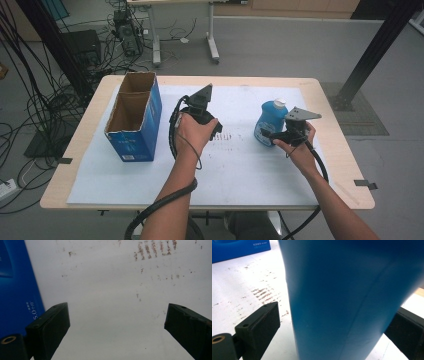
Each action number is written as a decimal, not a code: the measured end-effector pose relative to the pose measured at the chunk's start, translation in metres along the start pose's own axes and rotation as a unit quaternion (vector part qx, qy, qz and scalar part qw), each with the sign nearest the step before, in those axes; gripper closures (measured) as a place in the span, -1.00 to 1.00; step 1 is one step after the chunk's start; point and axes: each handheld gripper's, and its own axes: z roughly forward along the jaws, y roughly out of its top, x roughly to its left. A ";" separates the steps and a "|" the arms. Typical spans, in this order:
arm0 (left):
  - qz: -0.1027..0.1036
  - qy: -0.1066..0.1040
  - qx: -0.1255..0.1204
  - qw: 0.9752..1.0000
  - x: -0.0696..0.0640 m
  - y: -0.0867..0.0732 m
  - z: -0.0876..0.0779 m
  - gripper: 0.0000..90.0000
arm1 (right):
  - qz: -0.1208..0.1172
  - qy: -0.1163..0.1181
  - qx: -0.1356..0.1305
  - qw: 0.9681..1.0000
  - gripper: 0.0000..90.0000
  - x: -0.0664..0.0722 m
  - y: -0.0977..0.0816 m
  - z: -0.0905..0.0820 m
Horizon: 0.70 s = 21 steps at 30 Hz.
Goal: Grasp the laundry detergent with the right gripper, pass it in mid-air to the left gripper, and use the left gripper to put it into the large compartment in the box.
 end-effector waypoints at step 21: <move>0.000 -0.001 -0.001 1.000 -0.001 0.000 0.000 -0.86 | -0.004 0.003 0.002 1.000 -0.51 -0.002 -0.002 0.001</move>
